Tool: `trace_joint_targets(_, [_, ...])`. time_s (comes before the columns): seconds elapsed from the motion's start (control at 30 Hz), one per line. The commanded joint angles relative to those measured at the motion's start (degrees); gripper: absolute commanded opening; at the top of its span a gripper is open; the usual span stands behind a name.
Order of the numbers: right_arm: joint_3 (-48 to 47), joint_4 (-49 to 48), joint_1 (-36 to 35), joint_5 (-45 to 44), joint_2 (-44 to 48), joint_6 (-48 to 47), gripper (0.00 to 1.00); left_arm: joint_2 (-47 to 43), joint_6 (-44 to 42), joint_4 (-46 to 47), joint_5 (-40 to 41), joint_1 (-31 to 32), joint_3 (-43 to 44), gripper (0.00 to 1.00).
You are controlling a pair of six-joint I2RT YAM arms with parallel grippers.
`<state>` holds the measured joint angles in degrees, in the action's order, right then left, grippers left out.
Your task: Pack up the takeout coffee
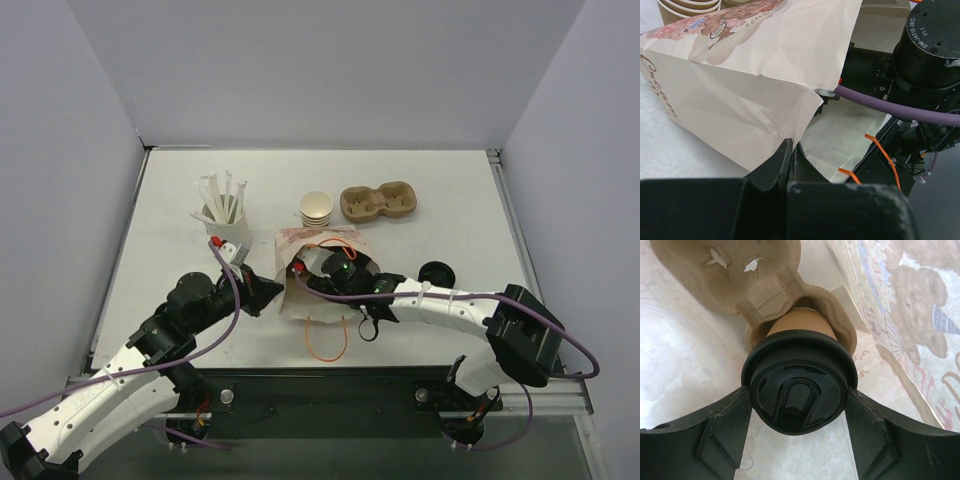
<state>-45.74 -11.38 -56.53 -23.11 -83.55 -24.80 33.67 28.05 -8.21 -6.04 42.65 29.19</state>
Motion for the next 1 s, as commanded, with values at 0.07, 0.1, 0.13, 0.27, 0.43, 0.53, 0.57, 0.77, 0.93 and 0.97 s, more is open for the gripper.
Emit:
trace_joint_targets(0.07, [-1.5,1.4,2.1,-0.4,-1.6,3.8,0.57,-0.2,-0.2,-2.1,-0.9,0.1,2.4,0.00])
trace_joint_targets(0.1, [-1.5,1.4,2.2,-0.4,-1.6,3.7,0.59,-0.2,-0.2,-2.2,-0.9,0.1,2.3,0.00])
trace_joint_targets(0.13, [-1.5,1.4,2.3,-0.4,-1.7,3.7,0.60,-0.3,-0.2,-2.3,-0.8,0.1,2.2,0.00])
trace_joint_targets(0.27, [-1.8,2.4,2.4,0.3,-1.3,3.7,0.67,-0.3,0.0,-2.0,-0.7,0.1,2.2,0.00])
trace_joint_targets(0.43, [-3.5,5.1,1.9,1.1,0.6,2.8,0.77,0.3,-0.2,-2.2,-0.1,0.1,2.9,0.00])
trace_joint_targets(0.53, [-4.1,7.0,1.9,2.0,2.1,2.7,0.82,1.0,0.0,-3.0,0.9,0.1,3.6,0.00])
trace_joint_targets(0.57, [-4.4,8.1,1.8,2.4,2.3,2.8,0.82,1.1,0.0,-3.6,1.6,0.1,3.9,0.00])
trace_joint_targets(0.77, [-5.8,11.1,1.5,2.5,4.5,3.7,0.96,2.9,1.3,-8.1,3.5,0.1,6.9,0.00])
trace_joint_targets(0.93, [-8.7,17.9,0.7,2.3,6.0,5.1,0.92,5.3,2.0,-11.6,4.2,0.1,10.7,0.00])
trace_joint_targets(0.97, [-9.5,19.9,0.5,2.4,6.3,5.5,0.91,5.7,2.0,-13.1,4.3,0.1,11.5,0.00])
